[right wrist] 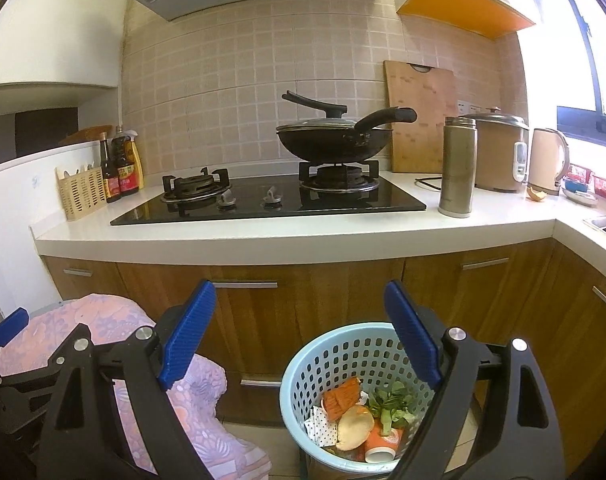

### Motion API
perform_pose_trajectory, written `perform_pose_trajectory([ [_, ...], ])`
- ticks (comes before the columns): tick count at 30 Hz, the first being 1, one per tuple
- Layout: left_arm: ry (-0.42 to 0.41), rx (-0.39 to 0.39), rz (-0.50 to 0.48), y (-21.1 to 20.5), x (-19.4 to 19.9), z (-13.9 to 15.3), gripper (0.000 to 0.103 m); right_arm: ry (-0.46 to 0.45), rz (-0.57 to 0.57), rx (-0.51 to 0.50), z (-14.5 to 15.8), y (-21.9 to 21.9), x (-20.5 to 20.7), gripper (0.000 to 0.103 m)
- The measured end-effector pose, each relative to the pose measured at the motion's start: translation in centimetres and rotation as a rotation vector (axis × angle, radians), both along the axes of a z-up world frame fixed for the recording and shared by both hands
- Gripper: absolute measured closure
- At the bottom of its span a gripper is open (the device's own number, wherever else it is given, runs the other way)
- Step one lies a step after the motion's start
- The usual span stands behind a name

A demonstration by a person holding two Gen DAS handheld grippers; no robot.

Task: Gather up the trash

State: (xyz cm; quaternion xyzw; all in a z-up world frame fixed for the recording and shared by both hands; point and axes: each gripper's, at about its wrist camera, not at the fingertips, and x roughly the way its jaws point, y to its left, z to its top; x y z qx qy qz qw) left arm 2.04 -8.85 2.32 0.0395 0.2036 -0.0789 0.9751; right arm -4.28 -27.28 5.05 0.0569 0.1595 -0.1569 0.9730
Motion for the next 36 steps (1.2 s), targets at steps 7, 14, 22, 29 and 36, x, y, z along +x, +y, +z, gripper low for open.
perform_pose_trajectory([
  [7,0.001,0.004,0.01,0.1,0.1,-0.1,0.008,0.004,0.007,0.009,0.1,-0.2,0.1,0.019],
  [14,0.006,0.002,0.003,-0.2,0.1,-0.2,0.008,0.007,-0.005,0.001,-0.1,-0.5,-0.1,0.019],
  [22,-0.001,-0.027,-0.004,-0.1,0.0,-0.3,0.008,0.013,-0.025,-0.004,0.0,-1.1,-0.7,0.019],
  [29,0.001,-0.007,-0.009,-0.8,0.2,-0.9,0.008,0.02,-0.036,0.013,0.0,-2.5,-1.3,0.019],
  [36,0.005,-0.012,0.004,-0.7,0.5,-1.1,0.008,0.028,-0.035,0.021,-0.3,-3.2,-1.5,0.018],
])
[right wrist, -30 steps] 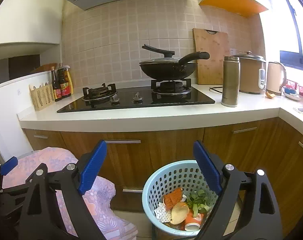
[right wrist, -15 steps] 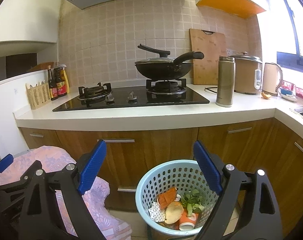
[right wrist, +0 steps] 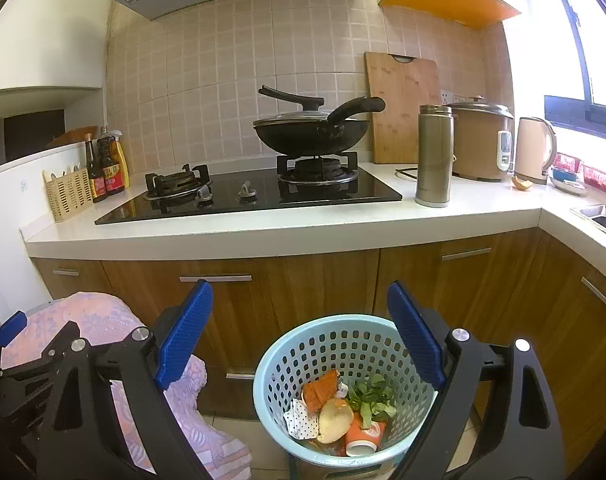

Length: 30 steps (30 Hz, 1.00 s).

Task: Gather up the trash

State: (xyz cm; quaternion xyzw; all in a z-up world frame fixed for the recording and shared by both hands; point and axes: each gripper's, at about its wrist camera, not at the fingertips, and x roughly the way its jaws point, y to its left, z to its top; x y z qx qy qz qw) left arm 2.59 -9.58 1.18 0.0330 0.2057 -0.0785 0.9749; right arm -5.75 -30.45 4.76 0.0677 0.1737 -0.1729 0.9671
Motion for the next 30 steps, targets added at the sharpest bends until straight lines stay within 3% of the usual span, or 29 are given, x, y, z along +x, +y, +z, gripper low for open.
perform_pose_trajectory([
  [30,-0.001,0.015,0.039,0.4,0.0,0.0,0.008,0.028,0.019,0.004,-0.6,0.9,0.9,0.018],
])
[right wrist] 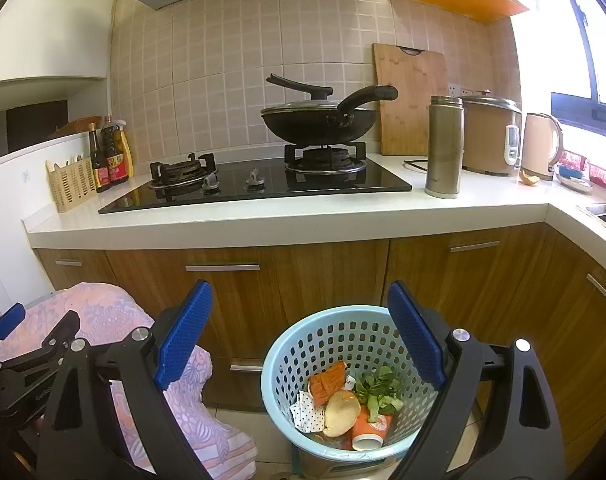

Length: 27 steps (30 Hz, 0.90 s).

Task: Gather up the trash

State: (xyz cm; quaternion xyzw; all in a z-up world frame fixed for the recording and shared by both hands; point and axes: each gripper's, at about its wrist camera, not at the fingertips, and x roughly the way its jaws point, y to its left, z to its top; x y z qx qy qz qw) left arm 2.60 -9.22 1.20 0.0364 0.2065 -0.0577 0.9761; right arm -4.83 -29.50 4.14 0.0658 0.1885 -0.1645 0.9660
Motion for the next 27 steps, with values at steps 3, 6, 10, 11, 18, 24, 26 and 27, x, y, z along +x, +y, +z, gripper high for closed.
perform_pose_trajectory([
  [3,0.0,-0.001,-0.001,0.03,0.03,0.0,0.008,0.0,0.002,-0.006,0.07,0.14,-0.02,0.018],
  [6,0.0,-0.001,0.0,0.03,0.04,0.0,0.008,-0.003,0.003,-0.011,0.08,0.3,-0.1,0.018],
  [10,0.004,-0.007,0.004,0.13,0.09,-0.1,0.008,0.0,0.004,-0.009,0.02,0.36,-0.03,0.018],
  [11,0.006,-0.008,0.006,0.17,0.1,-0.13,0.008,0.001,0.005,-0.008,-0.01,0.39,0.02,0.018],
  [18,0.003,-0.004,0.004,0.1,0.05,-0.14,0.008,-0.002,0.01,-0.033,0.09,0.89,0.01,0.018],
  [24,0.001,-0.001,0.008,-0.06,0.0,-0.05,0.008,-0.003,0.01,-0.034,0.15,0.97,-0.06,0.018],
  [26,-0.01,0.014,0.014,-0.3,-0.16,0.06,0.008,-0.003,0.01,-0.032,0.22,0.96,-0.07,0.018],
  [27,-0.02,0.026,0.022,-0.47,-0.26,0.11,0.008,-0.005,0.011,-0.033,0.17,0.92,-0.06,0.018],
])
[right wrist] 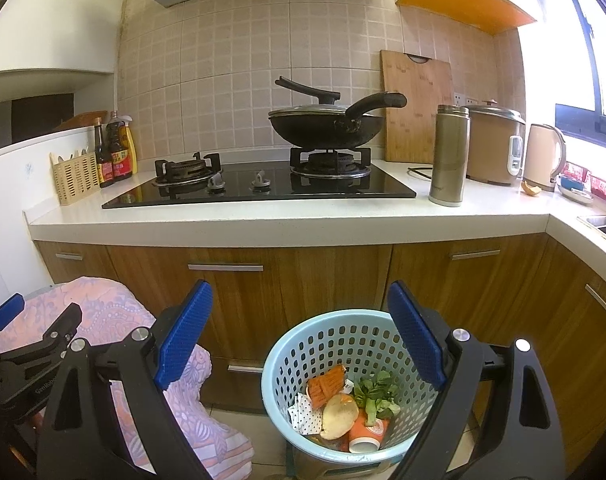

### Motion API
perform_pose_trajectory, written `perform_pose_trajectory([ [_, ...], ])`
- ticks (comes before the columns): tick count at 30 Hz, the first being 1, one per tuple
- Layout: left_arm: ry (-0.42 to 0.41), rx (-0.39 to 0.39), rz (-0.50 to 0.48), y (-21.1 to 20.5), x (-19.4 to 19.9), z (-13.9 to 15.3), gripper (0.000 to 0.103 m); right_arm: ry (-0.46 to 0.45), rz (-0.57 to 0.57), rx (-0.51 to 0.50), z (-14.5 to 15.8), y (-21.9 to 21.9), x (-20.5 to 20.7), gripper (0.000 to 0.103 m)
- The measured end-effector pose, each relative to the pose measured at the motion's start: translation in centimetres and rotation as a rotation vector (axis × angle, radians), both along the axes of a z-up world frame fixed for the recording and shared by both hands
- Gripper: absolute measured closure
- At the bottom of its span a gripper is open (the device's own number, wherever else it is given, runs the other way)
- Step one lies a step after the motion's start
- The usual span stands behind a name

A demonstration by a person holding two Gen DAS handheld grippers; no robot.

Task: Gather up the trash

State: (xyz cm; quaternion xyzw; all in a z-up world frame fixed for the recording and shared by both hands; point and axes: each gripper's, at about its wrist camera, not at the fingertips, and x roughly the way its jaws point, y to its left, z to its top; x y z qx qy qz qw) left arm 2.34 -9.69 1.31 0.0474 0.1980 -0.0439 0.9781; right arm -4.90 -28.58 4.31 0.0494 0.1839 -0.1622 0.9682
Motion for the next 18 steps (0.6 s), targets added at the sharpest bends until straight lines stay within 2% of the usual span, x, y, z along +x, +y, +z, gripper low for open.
perform_pose_trajectory([
  [6,-0.027,-0.032,-0.019,0.0,-0.5,0.8,0.008,-0.011,-0.016,0.001,0.8,0.0,-0.5,0.018],
  [8,-0.042,-0.022,-0.008,-0.1,-0.6,0.8,0.008,-0.014,-0.026,0.003,1.0,-0.2,-1.0,0.018],
  [13,0.015,-0.014,-0.028,-0.1,-0.5,1.5,0.007,-0.031,-0.033,0.015,2.1,-0.7,-2.1,0.018],
  [18,-0.011,-0.015,-0.011,0.8,-1.7,2.9,0.007,-0.051,-0.023,0.025,3.0,-0.8,-3.0,0.018],
])
